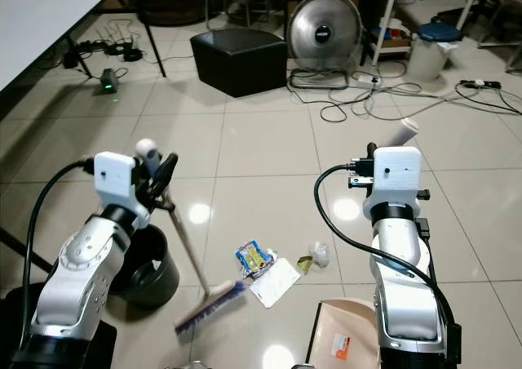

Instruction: Sweep floor

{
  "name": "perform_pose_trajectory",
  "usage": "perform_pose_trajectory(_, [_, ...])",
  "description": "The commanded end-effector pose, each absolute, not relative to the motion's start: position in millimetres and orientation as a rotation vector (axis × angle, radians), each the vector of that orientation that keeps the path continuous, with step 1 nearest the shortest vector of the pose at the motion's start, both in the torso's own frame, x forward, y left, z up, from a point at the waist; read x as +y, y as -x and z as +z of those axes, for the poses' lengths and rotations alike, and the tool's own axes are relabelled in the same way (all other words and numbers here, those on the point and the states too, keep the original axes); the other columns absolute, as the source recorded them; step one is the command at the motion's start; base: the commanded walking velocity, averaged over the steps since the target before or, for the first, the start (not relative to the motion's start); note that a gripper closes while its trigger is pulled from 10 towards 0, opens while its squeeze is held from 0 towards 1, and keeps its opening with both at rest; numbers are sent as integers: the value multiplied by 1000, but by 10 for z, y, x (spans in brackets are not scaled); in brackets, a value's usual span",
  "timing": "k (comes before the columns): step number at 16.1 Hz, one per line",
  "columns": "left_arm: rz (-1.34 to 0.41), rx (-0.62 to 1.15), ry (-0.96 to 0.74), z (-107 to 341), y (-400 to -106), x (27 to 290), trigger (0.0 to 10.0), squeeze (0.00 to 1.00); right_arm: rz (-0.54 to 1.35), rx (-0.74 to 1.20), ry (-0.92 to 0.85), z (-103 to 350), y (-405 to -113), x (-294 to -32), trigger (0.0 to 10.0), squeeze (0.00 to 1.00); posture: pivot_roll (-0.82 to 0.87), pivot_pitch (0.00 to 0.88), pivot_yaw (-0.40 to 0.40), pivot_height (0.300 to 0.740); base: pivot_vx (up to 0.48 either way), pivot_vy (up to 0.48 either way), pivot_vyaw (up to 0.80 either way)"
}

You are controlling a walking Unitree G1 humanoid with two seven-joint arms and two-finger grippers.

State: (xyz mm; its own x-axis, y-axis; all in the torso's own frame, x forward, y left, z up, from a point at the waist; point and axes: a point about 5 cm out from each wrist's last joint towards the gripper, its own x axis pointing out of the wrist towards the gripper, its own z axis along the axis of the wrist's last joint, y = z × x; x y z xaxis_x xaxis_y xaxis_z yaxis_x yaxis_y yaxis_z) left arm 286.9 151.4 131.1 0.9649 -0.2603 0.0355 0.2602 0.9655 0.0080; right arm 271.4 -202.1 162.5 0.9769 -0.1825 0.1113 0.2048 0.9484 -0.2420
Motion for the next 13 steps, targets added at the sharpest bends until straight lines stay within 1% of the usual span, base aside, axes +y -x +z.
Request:
perform_pose_trajectory(1, [-257,-88,-9,1427,-2877,1522,10000,0,-193,-127,260,1731,-2723,-2009,10000,0,14,26,68,740,251,0,0])
perform_pose_trajectory(3, [-264,-90,-2,1427,-2874,1507,10000,0,-194,-127,250,1734,-2723,-2011,10000,0,14,26,68,740,281,0,0])
perform_pose_trajectory(7, [-275,-93,0,1428,-2864,1493,10000,0,-191,-123,248,1724,-2723,-2010,10000,0,13,21,67,740,341,0,-561])
perform_pose_trajectory(13, [-273,-100,-11,1443,-2895,1511,10000,0,-183,-130,261,1725,-2718,-2001,10000,0,8,7,75,740,351,0,0])
